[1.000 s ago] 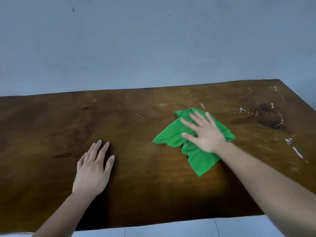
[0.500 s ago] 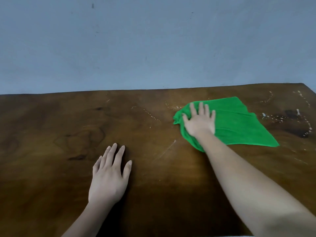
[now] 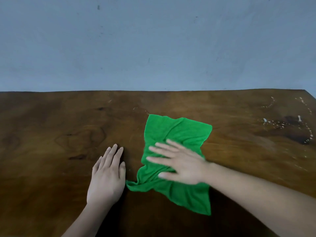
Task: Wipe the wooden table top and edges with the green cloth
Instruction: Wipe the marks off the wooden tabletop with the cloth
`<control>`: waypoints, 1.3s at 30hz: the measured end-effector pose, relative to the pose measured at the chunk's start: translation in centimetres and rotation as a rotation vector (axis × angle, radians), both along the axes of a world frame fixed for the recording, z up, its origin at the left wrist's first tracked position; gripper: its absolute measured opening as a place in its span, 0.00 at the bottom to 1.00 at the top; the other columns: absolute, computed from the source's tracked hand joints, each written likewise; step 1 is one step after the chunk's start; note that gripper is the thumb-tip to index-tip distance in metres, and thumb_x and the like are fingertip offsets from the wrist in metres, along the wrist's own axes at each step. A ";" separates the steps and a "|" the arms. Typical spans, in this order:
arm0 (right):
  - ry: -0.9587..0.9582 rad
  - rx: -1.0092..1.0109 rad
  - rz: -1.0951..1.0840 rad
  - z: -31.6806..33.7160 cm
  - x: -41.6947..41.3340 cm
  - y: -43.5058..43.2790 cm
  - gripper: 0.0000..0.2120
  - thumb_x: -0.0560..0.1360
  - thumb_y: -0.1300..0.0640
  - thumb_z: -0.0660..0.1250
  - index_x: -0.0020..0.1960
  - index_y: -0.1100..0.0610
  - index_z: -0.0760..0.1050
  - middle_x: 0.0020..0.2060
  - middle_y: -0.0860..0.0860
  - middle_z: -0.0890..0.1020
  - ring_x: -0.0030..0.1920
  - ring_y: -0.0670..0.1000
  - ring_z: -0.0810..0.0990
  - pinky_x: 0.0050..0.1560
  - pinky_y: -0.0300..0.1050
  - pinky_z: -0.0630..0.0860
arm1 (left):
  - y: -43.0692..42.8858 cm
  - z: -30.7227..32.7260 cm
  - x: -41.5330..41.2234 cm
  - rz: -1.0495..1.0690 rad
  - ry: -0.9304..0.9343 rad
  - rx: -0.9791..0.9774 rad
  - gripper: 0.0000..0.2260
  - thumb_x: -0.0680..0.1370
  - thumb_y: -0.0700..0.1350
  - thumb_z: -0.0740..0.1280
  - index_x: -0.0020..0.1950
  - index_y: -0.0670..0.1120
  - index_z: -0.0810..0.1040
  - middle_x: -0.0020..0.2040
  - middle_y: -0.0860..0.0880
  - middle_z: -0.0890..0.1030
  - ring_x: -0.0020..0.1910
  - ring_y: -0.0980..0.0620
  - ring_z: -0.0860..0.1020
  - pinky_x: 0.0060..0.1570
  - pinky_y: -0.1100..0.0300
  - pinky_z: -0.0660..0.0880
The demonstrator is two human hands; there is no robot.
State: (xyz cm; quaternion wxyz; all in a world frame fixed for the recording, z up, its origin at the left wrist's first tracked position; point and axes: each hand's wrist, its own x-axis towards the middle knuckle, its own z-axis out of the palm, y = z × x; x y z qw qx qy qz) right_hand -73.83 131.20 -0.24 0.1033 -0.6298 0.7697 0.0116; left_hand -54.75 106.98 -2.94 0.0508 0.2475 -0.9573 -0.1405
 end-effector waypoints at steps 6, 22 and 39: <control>0.139 0.006 -0.714 -0.3 -14.0 5.6 0.42 0.82 0.21 0.32 0.89 0.37 0.53 0.91 0.52 0.47 0.90 0.53 0.37 0.87 0.65 0.32 | 0.2 0.0 -0.1 0.001 -0.035 -0.021 0.32 0.87 0.68 0.45 0.90 0.58 0.52 0.90 0.57 0.48 0.88 0.58 0.40 0.87 0.50 0.41; 0.027 -0.022 -0.589 -0.4 -4.6 -22.3 0.39 0.84 0.26 0.38 0.90 0.41 0.38 0.90 0.54 0.39 0.90 0.60 0.38 0.86 0.72 0.38 | -0.4 0.9 -0.8 -0.061 0.091 0.109 0.38 0.83 0.76 0.42 0.89 0.60 0.43 0.90 0.57 0.43 0.88 0.57 0.36 0.87 0.52 0.42; 0.020 -0.074 -0.841 -1.2 -15.0 -19.6 0.37 0.85 0.26 0.38 0.91 0.38 0.44 0.91 0.50 0.45 0.90 0.57 0.42 0.88 0.64 0.39 | 0.3 1.0 0.8 0.044 0.102 0.043 0.32 0.85 0.73 0.44 0.87 0.63 0.44 0.88 0.59 0.45 0.88 0.57 0.40 0.84 0.55 0.42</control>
